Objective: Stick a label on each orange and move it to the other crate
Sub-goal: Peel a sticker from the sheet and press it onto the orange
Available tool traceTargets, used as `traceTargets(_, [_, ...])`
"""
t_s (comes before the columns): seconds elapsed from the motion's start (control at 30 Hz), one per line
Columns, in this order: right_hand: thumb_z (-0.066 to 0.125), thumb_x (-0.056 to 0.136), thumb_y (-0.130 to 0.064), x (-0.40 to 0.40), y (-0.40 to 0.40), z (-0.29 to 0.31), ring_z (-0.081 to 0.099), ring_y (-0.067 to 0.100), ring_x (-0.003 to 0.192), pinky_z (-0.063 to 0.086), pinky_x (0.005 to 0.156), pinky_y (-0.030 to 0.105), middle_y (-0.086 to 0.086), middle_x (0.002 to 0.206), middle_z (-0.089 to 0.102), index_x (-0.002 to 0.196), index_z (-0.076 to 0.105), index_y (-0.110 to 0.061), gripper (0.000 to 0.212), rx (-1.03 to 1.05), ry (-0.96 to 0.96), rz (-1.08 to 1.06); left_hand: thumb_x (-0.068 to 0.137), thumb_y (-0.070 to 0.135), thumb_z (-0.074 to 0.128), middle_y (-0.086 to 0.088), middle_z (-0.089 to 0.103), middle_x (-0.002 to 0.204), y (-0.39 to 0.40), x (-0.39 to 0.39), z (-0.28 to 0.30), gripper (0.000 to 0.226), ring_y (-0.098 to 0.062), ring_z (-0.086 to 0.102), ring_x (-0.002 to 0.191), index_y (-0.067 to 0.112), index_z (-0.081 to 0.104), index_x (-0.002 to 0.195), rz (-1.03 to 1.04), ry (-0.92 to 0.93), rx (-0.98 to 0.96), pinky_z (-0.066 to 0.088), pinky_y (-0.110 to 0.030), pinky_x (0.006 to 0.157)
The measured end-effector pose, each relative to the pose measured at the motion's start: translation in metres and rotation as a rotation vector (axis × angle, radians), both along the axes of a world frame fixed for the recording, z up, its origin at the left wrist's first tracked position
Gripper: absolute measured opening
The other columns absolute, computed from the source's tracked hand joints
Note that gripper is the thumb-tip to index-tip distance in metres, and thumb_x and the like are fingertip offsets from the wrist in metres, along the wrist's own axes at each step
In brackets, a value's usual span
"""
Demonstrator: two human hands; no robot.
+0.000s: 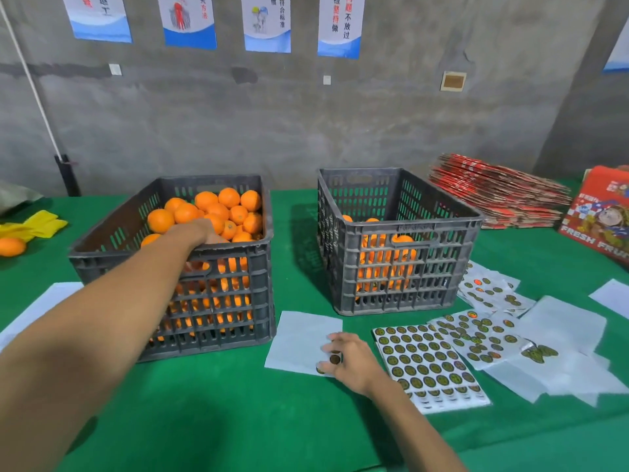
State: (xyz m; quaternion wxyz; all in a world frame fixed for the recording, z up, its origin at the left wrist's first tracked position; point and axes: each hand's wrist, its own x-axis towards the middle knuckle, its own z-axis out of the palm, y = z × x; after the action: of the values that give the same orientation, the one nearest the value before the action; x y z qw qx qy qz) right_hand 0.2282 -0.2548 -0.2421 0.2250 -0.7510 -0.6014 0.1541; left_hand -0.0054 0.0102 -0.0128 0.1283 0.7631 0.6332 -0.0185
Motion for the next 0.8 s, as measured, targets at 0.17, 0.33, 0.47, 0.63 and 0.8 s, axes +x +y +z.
traceTargets(0.17, [0.08, 0.083, -0.05, 0.0, -0.006, -0.004, 0.039, 0.012, 0.141, 0.027, 0.121, 0.03, -0.009, 0.153, 0.046, 0.127, 0.072, -0.027, 0.05, 0.015, 0.131, 0.025, 0.075, 0.071, 0.07, -0.023, 0.042, 0.154, -0.005, 0.002, 0.001, 0.12, -0.044, 0.048, 0.136, 0.002, 0.02, 0.159, 0.038, -0.336, 0.373, 0.047, -0.052, 0.103])
traceTargets(0.33, [0.08, 0.081, -0.053, 0.002, -0.006, -0.007, 0.037, 0.011, 0.142, 0.025, 0.123, 0.036, -0.01, 0.155, 0.044, 0.122, 0.074, -0.036, 0.046, 0.013, 0.131, 0.075, 0.068, 0.072, 0.063, -0.012, 0.046, 0.131, -0.026, 0.009, 0.0, 0.094, -0.039, 0.056, 0.116, 0.01, 0.047, 0.137, -0.06, -0.634, 0.607, 0.05, -0.049, 0.088])
traceTargets(0.47, [0.078, 0.085, -0.046, -0.002, -0.006, -0.014, 0.048, 0.005, 0.132, 0.036, 0.117, 0.035, -0.012, 0.147, 0.051, 0.116, 0.078, -0.03, 0.035, 0.072, 0.192, 0.068, 0.068, 0.064, 0.067, 0.001, 0.04, 0.121, -0.075, 0.027, -0.015, 0.074, -0.025, 0.054, 0.101, 0.028, 0.044, 0.129, -0.193, -0.819, 0.732, 0.048, -0.038, 0.077])
traceTargets(0.63, [0.075, 0.088, -0.046, -0.007, -0.007, -0.017, 0.05, 0.003, 0.129, 0.038, 0.114, 0.031, -0.017, 0.138, 0.06, 0.116, 0.077, -0.031, 0.032, 0.14, 0.106, 0.044, 0.074, 0.041, 0.074, -0.003, 0.047, 0.129, -0.127, 0.047, -0.051, 0.069, -0.023, 0.055, 0.107, 0.02, 0.048, 0.134, -0.355, -0.955, 0.951, 0.048, -0.033, 0.078])
traceTargets(0.8, [0.062, 0.099, -0.048, -0.011, -0.012, -0.015, 0.057, 0.008, 0.117, 0.042, 0.103, 0.03, -0.015, 0.126, 0.069, 0.122, 0.073, -0.031, 0.032, 0.243, -0.139, 0.109, 0.078, 0.036, 0.077, 0.0, 0.041, 0.138, -0.172, 0.063, -0.105, 0.072, -0.016, 0.051, 0.121, 0.019, 0.044, 0.14, -0.623, -1.066, 0.813, 0.047, -0.022, 0.095])
